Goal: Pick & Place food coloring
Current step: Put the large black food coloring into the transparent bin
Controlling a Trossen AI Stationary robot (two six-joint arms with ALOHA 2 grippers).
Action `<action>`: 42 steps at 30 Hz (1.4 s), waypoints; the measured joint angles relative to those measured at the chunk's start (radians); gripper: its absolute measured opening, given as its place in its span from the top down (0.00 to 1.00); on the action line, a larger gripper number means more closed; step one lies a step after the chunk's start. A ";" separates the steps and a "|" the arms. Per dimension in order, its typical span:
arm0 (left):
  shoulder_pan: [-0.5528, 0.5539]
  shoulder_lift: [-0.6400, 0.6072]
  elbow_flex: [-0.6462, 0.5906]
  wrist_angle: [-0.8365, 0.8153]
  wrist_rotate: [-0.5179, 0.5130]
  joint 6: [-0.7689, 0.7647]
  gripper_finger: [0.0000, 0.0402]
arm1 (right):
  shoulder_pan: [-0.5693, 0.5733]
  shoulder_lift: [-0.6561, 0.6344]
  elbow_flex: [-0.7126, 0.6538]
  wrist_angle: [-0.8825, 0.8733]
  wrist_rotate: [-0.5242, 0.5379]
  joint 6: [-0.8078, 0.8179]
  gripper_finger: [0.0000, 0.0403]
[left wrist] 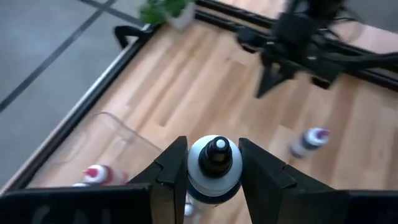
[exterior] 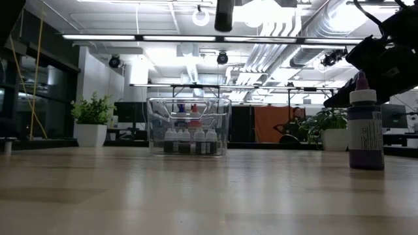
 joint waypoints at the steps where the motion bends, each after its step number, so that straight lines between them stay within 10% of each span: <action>1: 0.018 0.000 0.000 -0.005 0.001 0.009 0.74 | 0.000 0.000 0.000 0.000 0.000 0.000 1.00; 28: 0.279 0.095 -0.007 0.062 0.230 0.554 0.74 | 0.000 0.000 0.000 0.000 0.000 0.000 1.00; 42: 0.353 -0.010 -0.381 0.355 0.402 0.692 0.74 | 0.000 0.000 0.000 0.000 0.000 0.000 1.00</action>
